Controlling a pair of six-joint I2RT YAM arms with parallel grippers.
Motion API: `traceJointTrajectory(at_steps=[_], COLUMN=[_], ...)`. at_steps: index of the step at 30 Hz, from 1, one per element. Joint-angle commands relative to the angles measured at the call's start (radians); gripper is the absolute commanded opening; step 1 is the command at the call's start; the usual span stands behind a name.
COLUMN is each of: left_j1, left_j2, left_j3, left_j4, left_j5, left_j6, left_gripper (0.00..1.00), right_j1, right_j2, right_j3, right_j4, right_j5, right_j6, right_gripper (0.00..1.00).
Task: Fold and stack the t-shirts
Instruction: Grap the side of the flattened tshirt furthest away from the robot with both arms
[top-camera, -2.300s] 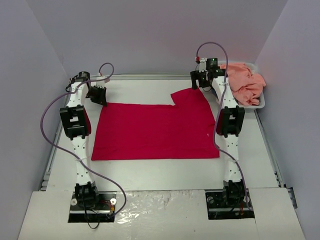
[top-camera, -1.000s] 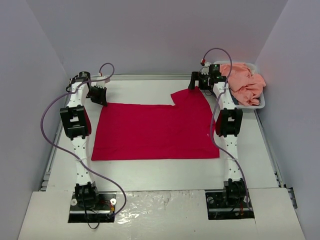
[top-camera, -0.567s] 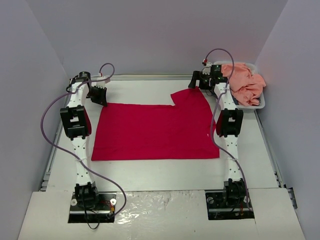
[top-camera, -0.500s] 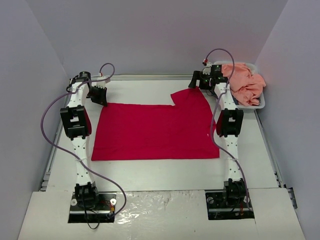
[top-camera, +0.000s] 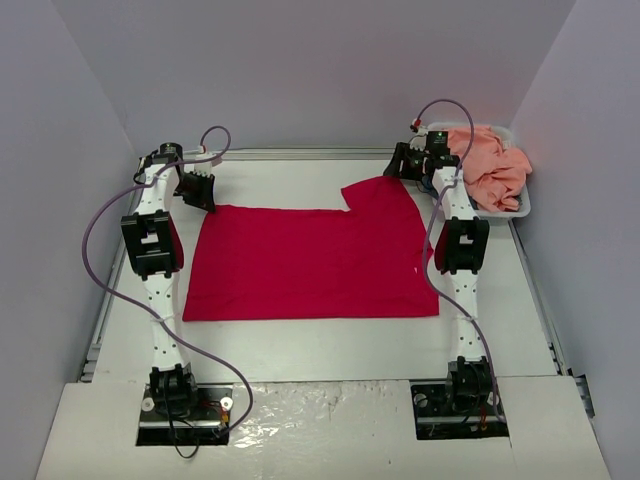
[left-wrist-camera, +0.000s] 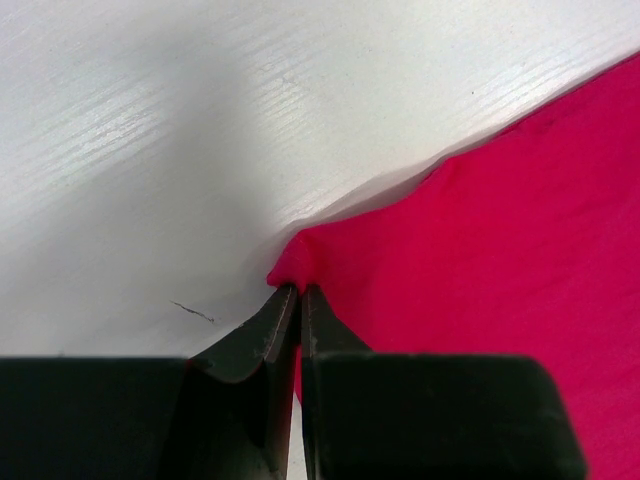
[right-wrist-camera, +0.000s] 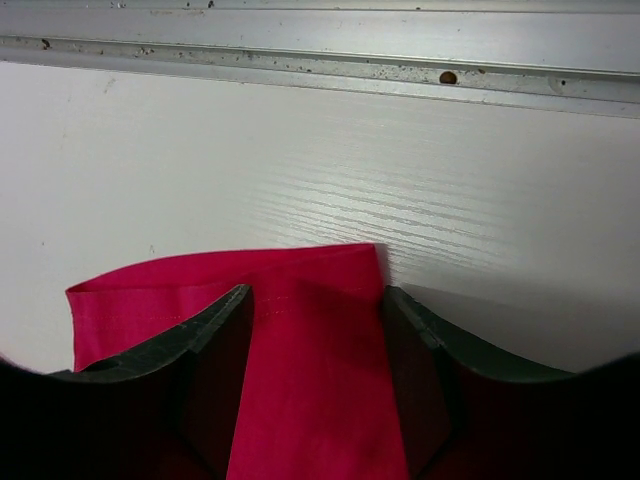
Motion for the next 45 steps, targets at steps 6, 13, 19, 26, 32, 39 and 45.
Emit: traceJointTrajectory(at_steps=[6, 13, 19, 26, 32, 39, 45], left_j1=[-0.013, -0.013, -0.013, -0.013, -0.013, -0.013, -0.013], left_j2=[-0.034, -0.028, -0.023, -0.020, -0.018, -0.018, -0.026], left_j3=[-0.014, -0.017, -0.014, -0.009, -0.006, 0.005, 0.029], left_j4=[-0.027, -0.030, -0.029, -0.029, -0.029, -0.033, -0.044], left_j5=[-0.020, -0.020, -0.018, -0.017, -0.014, -0.009, -0.006], left_j6=[0.002, 0.005, 0.007, 0.007, 0.007, -0.002, -0.010], left_gripper=[0.02, 0.02, 0.02, 0.03, 0.02, 0.02, 0.02], right_j1=[-0.035, -0.034, -0.031, -0.027, -0.026, -0.021, -0.023], right_j2=[0.046, 0.055, 0.063, 0.060, 0.055, 0.037, -0.043], right_j3=[0.009, 0.008, 0.008, 0.008, 0.011, 0.002, -0.038], right_j4=[-0.032, -0.038, -0.047, -0.049, -0.050, -0.056, -0.060], right_j5=[0.044, 0.070, 0.078, 0.102, 0.127, 0.137, 0.128], right_j6=[0.019, 0.022, 0.014, 0.004, -0.003, -0.018, -0.035], right_gripper=[0.40, 0.32, 0.26, 0.15, 0.07, 0.00, 0.00])
